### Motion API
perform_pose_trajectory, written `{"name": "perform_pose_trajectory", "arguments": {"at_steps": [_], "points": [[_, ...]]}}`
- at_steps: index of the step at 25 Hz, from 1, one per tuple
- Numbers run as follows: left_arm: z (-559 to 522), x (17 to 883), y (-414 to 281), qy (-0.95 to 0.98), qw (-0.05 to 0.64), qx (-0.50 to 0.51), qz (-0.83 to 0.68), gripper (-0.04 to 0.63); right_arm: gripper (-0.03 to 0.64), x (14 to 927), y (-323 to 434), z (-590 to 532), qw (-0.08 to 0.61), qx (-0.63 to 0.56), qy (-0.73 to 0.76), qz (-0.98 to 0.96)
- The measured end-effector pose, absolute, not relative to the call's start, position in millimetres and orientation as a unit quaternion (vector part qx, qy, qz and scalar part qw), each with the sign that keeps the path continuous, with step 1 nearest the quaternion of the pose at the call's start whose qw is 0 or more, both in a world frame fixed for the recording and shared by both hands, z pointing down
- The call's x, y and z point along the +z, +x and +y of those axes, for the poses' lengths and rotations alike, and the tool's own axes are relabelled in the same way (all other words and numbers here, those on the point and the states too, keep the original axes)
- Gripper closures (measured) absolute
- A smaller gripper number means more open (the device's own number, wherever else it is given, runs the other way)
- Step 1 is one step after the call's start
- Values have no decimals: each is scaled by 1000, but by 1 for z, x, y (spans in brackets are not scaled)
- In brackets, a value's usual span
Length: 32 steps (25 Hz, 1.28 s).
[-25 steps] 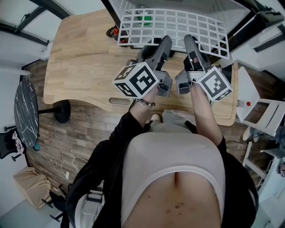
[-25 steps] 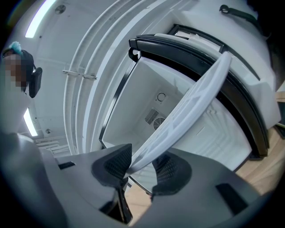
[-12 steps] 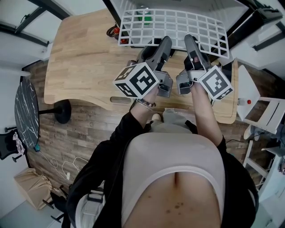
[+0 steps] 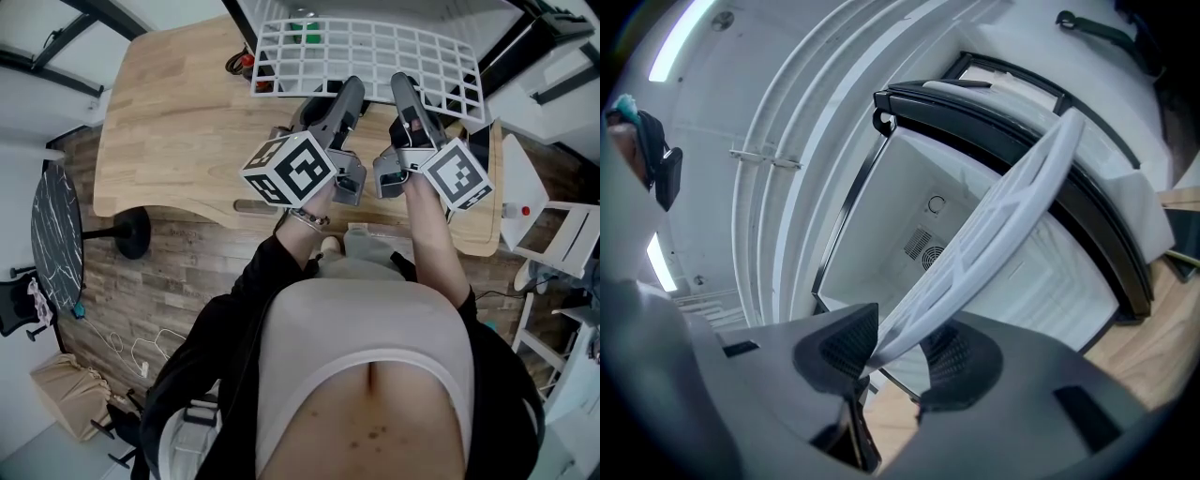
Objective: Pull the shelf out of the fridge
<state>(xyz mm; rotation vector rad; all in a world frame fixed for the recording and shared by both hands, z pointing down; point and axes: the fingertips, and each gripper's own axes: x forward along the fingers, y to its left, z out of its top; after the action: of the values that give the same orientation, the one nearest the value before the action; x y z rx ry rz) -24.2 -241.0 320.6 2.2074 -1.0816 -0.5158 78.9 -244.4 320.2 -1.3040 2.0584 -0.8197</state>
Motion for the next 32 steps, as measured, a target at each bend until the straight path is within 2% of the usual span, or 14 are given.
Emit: {"name": "perform_pose_trajectory", "arguments": {"at_steps": [32], "points": [[-193,327,-47,848,295,-177,-402,430,465,326,53,-195,254,-280,-498,780]]}}
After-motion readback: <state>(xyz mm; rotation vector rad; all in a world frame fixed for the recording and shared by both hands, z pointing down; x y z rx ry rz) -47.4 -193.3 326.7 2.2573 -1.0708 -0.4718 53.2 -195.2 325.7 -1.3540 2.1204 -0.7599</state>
